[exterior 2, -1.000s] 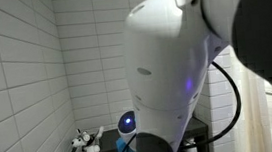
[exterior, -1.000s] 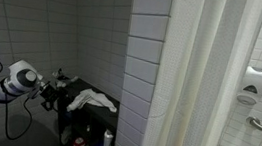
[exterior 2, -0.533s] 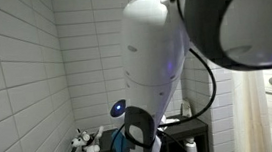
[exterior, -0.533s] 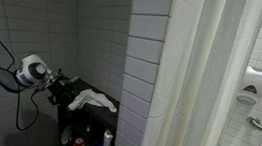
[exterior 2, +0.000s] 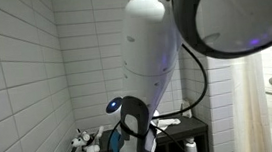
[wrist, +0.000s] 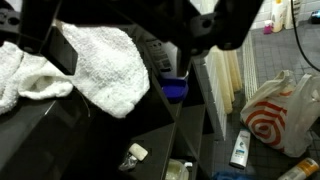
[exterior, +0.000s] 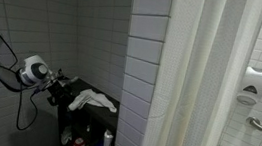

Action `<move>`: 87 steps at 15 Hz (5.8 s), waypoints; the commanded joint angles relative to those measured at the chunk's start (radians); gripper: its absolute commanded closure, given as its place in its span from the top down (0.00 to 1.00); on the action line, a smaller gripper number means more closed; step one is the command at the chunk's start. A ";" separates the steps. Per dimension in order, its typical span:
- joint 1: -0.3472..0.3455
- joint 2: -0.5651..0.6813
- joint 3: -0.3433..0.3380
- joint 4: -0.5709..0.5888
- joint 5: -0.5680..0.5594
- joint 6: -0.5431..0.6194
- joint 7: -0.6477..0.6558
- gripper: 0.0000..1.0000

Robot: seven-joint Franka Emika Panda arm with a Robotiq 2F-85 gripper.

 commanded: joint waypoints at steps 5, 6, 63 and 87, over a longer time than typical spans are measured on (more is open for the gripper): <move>-0.222 -0.079 0.147 0.064 -0.050 -0.086 -0.075 1.00; -0.253 -0.088 0.167 0.073 -0.056 -0.100 -0.084 1.00; -0.788 -0.289 0.693 0.022 -1.382 -0.291 0.311 0.21; -0.370 -0.264 0.270 0.028 -1.133 -0.183 0.313 0.78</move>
